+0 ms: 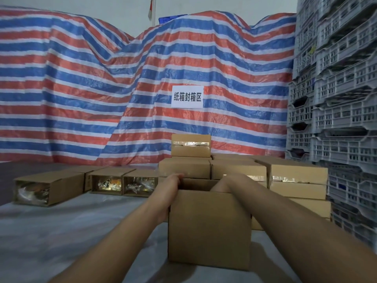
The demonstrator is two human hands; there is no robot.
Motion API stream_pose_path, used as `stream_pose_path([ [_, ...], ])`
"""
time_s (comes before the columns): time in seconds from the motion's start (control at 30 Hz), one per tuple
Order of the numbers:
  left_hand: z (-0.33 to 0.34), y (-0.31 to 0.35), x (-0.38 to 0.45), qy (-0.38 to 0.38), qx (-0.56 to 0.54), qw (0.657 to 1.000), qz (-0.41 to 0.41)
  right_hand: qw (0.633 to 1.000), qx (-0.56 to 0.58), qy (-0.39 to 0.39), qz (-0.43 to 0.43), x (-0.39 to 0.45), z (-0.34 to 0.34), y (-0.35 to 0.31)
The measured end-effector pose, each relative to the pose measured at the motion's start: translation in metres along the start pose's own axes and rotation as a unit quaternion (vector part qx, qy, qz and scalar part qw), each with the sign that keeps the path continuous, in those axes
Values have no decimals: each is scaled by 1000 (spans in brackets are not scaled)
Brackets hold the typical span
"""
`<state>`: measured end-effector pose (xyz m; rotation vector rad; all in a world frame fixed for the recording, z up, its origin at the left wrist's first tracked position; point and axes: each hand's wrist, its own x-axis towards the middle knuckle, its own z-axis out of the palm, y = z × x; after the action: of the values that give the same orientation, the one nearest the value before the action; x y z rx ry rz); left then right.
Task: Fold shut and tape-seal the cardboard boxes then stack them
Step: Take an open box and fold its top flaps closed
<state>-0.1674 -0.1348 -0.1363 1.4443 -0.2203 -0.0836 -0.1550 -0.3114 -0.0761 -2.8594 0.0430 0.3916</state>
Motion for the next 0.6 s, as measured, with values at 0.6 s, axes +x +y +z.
stream_pose_path([
  [0.6, -13, -12, -9, 16, -71, 996, 43, 828, 385, 360, -192, -20, 30, 87],
])
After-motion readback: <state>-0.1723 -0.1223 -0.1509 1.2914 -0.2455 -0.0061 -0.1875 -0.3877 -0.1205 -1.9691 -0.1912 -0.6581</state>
